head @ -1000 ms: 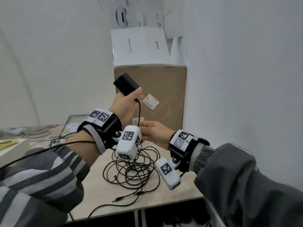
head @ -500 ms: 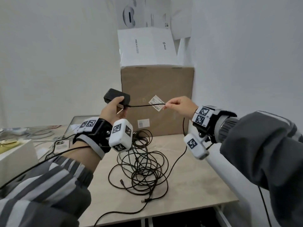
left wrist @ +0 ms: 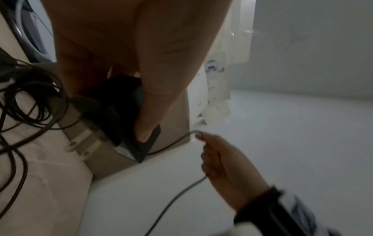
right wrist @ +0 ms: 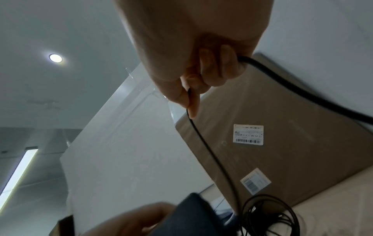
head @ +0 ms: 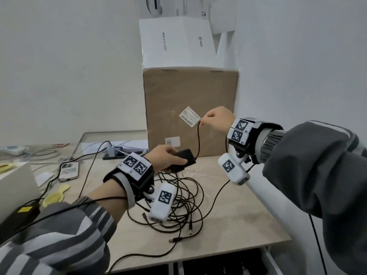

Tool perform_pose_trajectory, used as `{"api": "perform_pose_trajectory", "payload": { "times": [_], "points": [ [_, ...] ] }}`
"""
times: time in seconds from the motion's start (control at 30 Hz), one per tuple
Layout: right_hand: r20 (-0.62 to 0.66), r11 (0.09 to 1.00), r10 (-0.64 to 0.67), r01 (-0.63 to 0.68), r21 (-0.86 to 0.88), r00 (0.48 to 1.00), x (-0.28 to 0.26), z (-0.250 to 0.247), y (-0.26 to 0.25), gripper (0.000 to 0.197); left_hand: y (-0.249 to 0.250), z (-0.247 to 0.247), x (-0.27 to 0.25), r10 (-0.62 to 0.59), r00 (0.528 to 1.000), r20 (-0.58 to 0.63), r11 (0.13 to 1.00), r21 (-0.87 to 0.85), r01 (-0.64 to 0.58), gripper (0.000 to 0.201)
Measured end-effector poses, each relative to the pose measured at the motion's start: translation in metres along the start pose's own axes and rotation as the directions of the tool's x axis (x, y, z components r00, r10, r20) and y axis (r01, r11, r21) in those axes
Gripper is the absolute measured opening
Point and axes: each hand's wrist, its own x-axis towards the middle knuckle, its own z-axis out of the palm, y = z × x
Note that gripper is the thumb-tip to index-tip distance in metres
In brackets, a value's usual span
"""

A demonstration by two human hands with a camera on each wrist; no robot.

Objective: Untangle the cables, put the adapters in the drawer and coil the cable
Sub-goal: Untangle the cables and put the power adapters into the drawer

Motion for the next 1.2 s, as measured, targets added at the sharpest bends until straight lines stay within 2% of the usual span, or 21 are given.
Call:
{"api": "perform_pose_trajectory", "payload": {
  "times": [0.1, 0.27, 0.33, 0.4, 0.43, 0.5, 0.57, 0.7, 0.77, 0.87, 0.97, 1.1, 1.2],
  "points": [
    [0.069, 0.995, -0.046, 0.052, -0.088, 0.997, -0.013, 0.012, -0.011, 0.015, 0.005, 0.02, 0.001, 0.104, 0.994, 0.015, 0.965, 0.242, -0.104, 0.035],
    [0.175, 0.983, -0.156, 0.17, -0.067, 0.972, -0.036, 0.025, -0.017, 0.018, 0.005, 0.041, 0.006, 0.134, 0.988, -0.075, 0.97, 0.214, -0.115, 0.023],
    [0.185, 0.975, -0.213, 0.222, -0.028, 0.959, -0.048, 0.026, -0.018, 0.022, 0.005, 0.044, 0.008, 0.078, 0.982, -0.172, 0.996, 0.046, -0.071, 0.028],
    [0.196, 0.964, -0.263, 0.267, 0.008, 0.945, -0.06, 0.027, -0.017, 0.025, 0.007, 0.044, 0.01, -0.034, 0.971, -0.236, 0.978, -0.21, -0.017, 0.032],
    [0.211, 0.961, -0.274, 0.275, 0.024, 0.938, -0.066, 0.028, -0.014, 0.025, 0.009, 0.043, 0.009, -0.113, 0.964, -0.241, 0.926, -0.378, 0.013, 0.031],
    [0.223, 0.96, -0.279, 0.275, 0.053, 0.934, -0.076, 0.03, -0.007, 0.027, 0.016, 0.038, 0.005, -0.214, 0.958, -0.19, 0.759, -0.65, 0.041, 0.028],
    [0.187, 0.96, -0.279, 0.27, 0.069, 0.942, -0.081, 0.029, 0.0, 0.029, 0.018, 0.034, 0.005, -0.197, 0.974, -0.115, 0.679, -0.732, 0.05, 0.026],
    [0.166, 0.966, -0.256, 0.244, 0.087, 0.952, -0.082, 0.019, 0.01, 0.032, 0.02, 0.033, 0.002, -0.106, 0.994, -0.001, 0.692, -0.719, 0.072, 0.032],
    [0.194, 0.965, -0.26, 0.249, 0.079, 0.946, -0.084, 0.016, 0.013, 0.033, 0.021, 0.035, 0.0, -0.051, 0.999, 0.017, 0.712, -0.7, 0.048, 0.025],
    [0.202, 0.964, -0.265, 0.255, 0.071, 0.943, -0.087, 0.017, 0.014, 0.034, 0.019, 0.04, 0.002, -0.04, 0.999, -0.006, 0.736, -0.677, 0.025, 0.018],
    [0.133, 0.962, -0.263, 0.249, 0.112, 0.956, -0.088, 0.016, 0.017, 0.026, 0.016, 0.044, 0.004, -0.052, 0.995, -0.086, 0.756, -0.655, -0.017, 0.032],
    [0.048, 0.966, -0.239, 0.232, 0.117, 0.97, -0.087, 0.015, 0.023, 0.015, 0.013, 0.048, 0.002, -0.055, 0.99, -0.127, 0.725, -0.688, -0.048, 0.041],
    [0.115, 0.958, -0.194, 0.163, 0.236, 0.974, -0.088, 0.02, 0.029, 0.017, 0.013, 0.046, 0.001, -0.026, 0.992, -0.121, 0.696, -0.714, -0.069, 0.043]
  ]
}}
